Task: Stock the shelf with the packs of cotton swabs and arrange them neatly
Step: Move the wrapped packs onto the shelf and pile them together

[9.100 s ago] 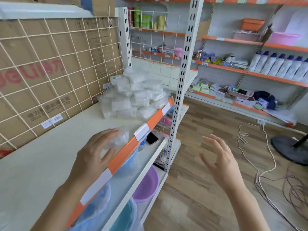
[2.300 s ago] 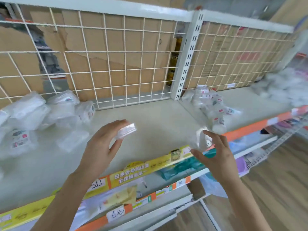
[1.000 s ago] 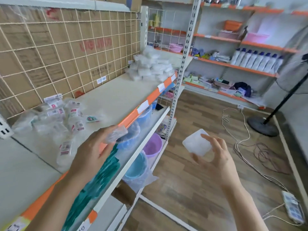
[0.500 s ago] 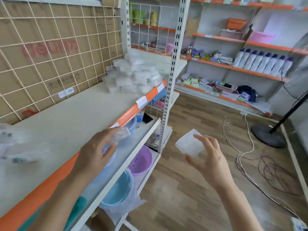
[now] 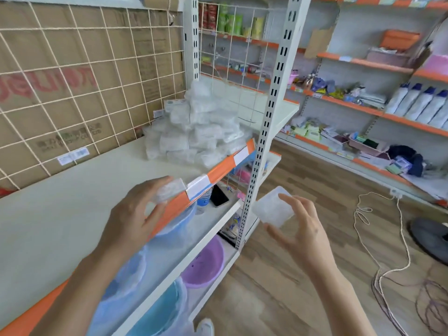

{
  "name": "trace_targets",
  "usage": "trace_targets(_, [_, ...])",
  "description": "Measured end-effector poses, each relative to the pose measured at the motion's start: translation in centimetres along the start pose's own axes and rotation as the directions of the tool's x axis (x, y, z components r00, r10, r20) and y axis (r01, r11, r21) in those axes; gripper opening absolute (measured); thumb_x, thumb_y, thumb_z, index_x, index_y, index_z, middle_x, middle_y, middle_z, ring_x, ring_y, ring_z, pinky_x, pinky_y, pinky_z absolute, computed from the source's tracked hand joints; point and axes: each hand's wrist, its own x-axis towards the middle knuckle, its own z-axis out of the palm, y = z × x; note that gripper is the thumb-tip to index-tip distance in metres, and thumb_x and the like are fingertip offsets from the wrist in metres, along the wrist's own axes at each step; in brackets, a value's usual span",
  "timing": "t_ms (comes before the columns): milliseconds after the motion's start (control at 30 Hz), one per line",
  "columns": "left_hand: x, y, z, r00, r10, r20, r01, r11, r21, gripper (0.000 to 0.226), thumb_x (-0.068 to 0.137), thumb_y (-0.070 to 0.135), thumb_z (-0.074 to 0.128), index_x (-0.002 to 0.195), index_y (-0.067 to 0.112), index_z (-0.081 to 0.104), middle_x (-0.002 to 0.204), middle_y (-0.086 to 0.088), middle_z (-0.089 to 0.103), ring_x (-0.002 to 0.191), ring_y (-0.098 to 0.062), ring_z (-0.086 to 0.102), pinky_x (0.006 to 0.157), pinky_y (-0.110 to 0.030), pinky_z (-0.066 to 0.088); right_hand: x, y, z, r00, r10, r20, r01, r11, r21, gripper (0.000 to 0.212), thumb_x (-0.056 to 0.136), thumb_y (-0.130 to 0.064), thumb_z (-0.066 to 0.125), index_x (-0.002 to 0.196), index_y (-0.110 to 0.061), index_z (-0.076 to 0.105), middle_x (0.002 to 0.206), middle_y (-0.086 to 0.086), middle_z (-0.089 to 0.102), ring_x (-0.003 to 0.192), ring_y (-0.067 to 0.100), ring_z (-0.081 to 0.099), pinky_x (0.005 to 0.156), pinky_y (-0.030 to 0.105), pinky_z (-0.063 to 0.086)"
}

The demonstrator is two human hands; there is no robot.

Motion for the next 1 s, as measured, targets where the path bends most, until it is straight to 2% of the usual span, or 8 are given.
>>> trace_targets(100, [3.5, -2.4, 1.5, 0.997, -0.026, -0.067, 0.029, 0.999, 0.032, 0.039, 0.087, 0.033, 0.047, 0.126, 0.029, 0.052, 0.117, 0.02, 0.057, 0.102, -0.007, 0.054, 0.081, -0.007, 0.035, 5.1, 0.5, 1.4, 0.999, -0.032, 0.01, 0.032, 0.999, 0.013, 0.062, 0.071, -0.035, 0.078, 0.127, -0.028, 0.052, 0.12, -0.012, 0.042, 0.093, 0.0, 0.042, 0.072, 0.022, 0.036])
trace_targets(267, [10.0, -7.4, 3.2, 0.991, -0.051, -0.124, 0.059, 0.997, 0.057, 0.042, 0.085, 0.02, 0.054, 0.127, 0.02, 0.056, 0.12, 0.049, 0.038, 0.11, -0.005, 0.051, 0.086, 0.005, 0.026, 14.5, 0.1, 4.3, 0.996, -0.078, 0.035, 0.077, 0.996, 0.041, 0.061, 0.071, -0.036, 0.078, 0.126, -0.028, 0.053, 0.122, -0.013, 0.042, 0.092, -0.004, 0.042, 0.067, 0.009, 0.032])
trace_targets(433, [15.7, -12.3, 4.8, 0.987, -0.045, -0.152, 0.058, 0.995, 0.084, 0.041, 0.089, 0.028, 0.048, 0.128, 0.023, 0.055, 0.126, 0.042, 0.04, 0.118, -0.006, 0.048, 0.094, 0.0, 0.026, 21.9, -0.6, 6.5, 0.99, -0.135, 0.041, 0.133, 0.989, 0.061, 0.062, 0.07, -0.034, 0.08, 0.126, -0.027, 0.053, 0.122, -0.013, 0.04, 0.084, -0.018, 0.042, 0.07, -0.003, 0.033])
trace_targets(500, [17.0, -14.4, 5.5, 0.991, -0.061, -0.123, 0.074, 0.993, 0.096, 0.041, 0.089, 0.029, 0.044, 0.128, 0.022, 0.055, 0.131, 0.026, 0.045, 0.123, -0.009, 0.047, 0.1, -0.007, 0.028, 24.2, -0.6, 7.1, 0.988, -0.149, 0.047, 0.146, 0.987, 0.069, 0.062, 0.07, -0.035, 0.079, 0.126, -0.029, 0.053, 0.123, -0.013, 0.04, 0.084, -0.012, 0.04, 0.07, 0.0, 0.035])
trace_targets(600, [17.9, -17.2, 6.6, 0.995, -0.072, -0.071, 0.08, 0.99, 0.12, 0.04, 0.088, 0.018, 0.045, 0.125, 0.021, 0.058, 0.131, 0.007, 0.053, 0.129, -0.011, 0.043, 0.106, -0.022, 0.032, 27.3, -0.8, 8.2, 0.985, -0.162, 0.057, 0.157, 0.984, 0.087, 0.062, 0.071, -0.037, 0.077, 0.127, -0.032, 0.051, 0.128, -0.011, 0.04, 0.105, -0.007, 0.038, 0.073, 0.009, 0.034])
trace_targets(733, [18.4, -19.4, 8.1, 0.992, -0.124, 0.018, 0.122, 0.989, 0.088, 0.049, 0.083, 0.006, 0.05, 0.123, 0.035, 0.053, 0.131, 0.012, 0.049, 0.134, -0.01, 0.034, 0.106, -0.024, 0.029, 31.1, -1.1, 10.3, 0.976, -0.202, 0.075, 0.197, 0.978, 0.073, 0.063, 0.072, -0.04, 0.076, 0.129, -0.031, 0.049, 0.133, -0.005, 0.041, 0.118, 0.009, 0.044, 0.08, 0.024, 0.036])
trace_targets(933, [19.1, -19.9, 9.1, 0.976, -0.213, 0.041, 0.211, 0.977, 0.035, 0.051, 0.085, 0.068, 0.039, 0.13, 0.045, 0.043, 0.139, 0.034, 0.035, 0.141, 0.003, 0.015, 0.108, -0.026, 0.02, 35.6, -0.8, 13.2, 0.955, -0.253, 0.157, 0.251, 0.967, 0.031, 0.062, 0.078, -0.034, 0.073, 0.133, -0.025, 0.047, 0.145, 0.004, 0.033, 0.132, 0.02, 0.036, 0.084, 0.027, 0.038])
trace_targets(1000, [19.4, -20.3, 9.8, 0.976, -0.219, 0.016, 0.218, 0.975, 0.045, 0.054, 0.086, 0.073, 0.03, 0.128, 0.044, 0.045, 0.139, 0.042, 0.029, 0.141, 0.004, 0.014, 0.107, -0.028, 0.021, 36.6, -0.8, 13.6, 0.95, -0.258, 0.178, 0.255, 0.966, 0.038, 0.061, 0.08, -0.032, 0.071, 0.135, -0.024, 0.046, 0.15, 0.004, 0.027, 0.134, 0.02, 0.034, 0.085, 0.024, 0.036])
